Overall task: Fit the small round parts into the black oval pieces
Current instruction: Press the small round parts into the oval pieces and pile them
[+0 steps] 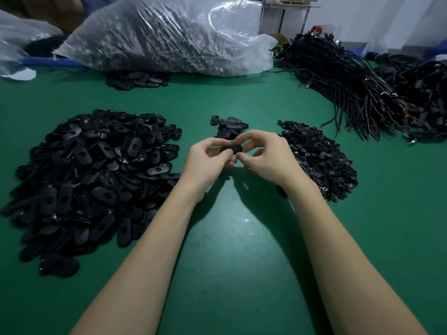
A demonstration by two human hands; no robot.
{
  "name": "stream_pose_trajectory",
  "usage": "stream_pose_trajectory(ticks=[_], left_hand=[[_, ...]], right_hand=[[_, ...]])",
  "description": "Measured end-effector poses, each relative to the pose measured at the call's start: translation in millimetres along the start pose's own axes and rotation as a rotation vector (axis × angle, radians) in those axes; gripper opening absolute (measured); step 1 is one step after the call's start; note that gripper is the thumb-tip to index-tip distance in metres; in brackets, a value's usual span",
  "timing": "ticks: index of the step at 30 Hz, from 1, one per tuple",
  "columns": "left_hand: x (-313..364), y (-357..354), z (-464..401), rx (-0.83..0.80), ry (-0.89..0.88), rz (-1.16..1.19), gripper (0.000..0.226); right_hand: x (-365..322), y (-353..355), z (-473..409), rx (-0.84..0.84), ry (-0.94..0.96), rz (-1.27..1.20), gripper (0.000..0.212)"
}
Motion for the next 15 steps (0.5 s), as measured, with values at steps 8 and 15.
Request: stream_pose_trajectory(ticks=[8,15], left_hand=[[-9.0,7.4,-5.7,0.082,0.092,0.051,0.017],[-3.5,1.6,-1.1,0.02,0.075,-0.05,0.014]], right_hand=[[10.7,2.0,-28.8,0.056,-0.109,0.119,0.018],[13.1,-7.3,-69.6,0.003,-0.203,0.19,0.027]])
Point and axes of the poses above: each hand's wrist, its own z-axis away from the middle knuckle, its own y-axis out of the back of the hand, x = y × z, the point moved 8 cm from there along -z, towards the middle knuckle, and after that the axes turned 10 degrees about z, right-handed, at the moved point
